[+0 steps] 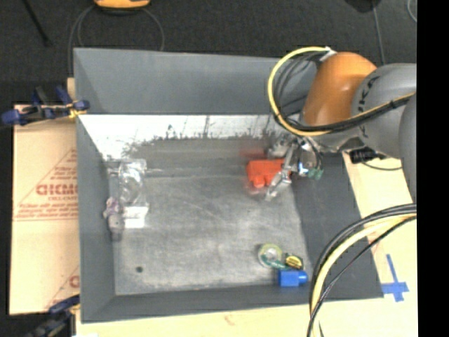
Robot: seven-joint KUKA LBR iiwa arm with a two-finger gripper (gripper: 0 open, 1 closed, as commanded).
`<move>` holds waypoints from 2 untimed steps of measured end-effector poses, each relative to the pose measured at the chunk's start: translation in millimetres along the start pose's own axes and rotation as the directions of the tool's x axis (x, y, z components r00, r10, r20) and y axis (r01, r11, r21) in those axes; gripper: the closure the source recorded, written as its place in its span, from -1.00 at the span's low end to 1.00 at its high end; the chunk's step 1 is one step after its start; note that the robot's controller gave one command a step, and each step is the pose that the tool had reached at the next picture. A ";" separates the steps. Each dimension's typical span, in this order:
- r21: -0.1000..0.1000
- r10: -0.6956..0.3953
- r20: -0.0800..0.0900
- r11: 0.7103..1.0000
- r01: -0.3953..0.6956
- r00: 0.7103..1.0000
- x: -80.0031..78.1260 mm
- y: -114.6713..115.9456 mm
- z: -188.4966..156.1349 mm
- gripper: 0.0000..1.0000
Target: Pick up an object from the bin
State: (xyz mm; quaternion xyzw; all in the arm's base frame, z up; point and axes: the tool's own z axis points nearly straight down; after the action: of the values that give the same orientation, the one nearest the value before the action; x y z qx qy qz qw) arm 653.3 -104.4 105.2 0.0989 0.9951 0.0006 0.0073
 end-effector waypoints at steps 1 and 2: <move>0.003 0.260 -0.006 0.965 -0.260 0.965 -3.1 -7.1 3.6 -1.00; 0.006 0.290 -0.005 0.957 -0.290 0.957 -0.6 -1.3 25.8 -1.00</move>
Offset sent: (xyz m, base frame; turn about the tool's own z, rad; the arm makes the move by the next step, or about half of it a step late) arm 0.0000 -0.0064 -0.0052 0.2659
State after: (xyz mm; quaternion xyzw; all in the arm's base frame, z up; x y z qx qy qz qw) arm 654.1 -105.8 79.5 0.2435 0.9699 -0.0006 0.0043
